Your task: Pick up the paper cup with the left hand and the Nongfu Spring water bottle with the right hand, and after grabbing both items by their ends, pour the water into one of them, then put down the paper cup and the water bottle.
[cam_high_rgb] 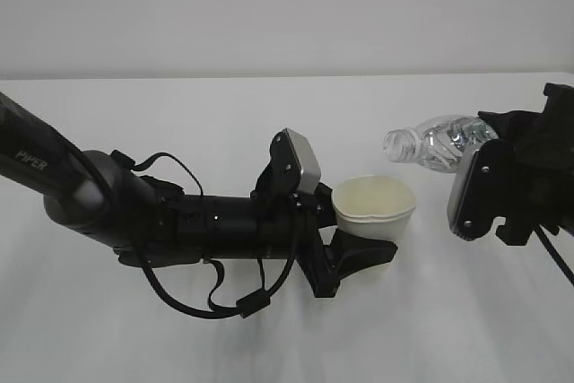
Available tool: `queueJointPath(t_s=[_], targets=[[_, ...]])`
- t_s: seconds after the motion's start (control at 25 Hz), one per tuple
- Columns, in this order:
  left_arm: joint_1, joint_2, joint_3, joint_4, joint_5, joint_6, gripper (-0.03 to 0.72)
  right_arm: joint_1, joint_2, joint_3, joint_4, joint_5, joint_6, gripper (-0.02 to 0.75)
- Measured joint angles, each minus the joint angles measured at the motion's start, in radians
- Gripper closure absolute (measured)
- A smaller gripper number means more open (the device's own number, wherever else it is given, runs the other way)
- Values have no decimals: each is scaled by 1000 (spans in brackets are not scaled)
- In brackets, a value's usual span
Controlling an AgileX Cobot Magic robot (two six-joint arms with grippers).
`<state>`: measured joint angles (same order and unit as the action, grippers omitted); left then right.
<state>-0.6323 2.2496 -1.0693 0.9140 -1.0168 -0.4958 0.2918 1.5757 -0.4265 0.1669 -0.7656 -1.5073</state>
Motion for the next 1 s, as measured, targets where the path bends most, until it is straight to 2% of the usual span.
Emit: queueJointPath(t_s=[1.0], targets=[[0,0,0,0,0,0,239,0,0,0,-6,2,-133,346]])
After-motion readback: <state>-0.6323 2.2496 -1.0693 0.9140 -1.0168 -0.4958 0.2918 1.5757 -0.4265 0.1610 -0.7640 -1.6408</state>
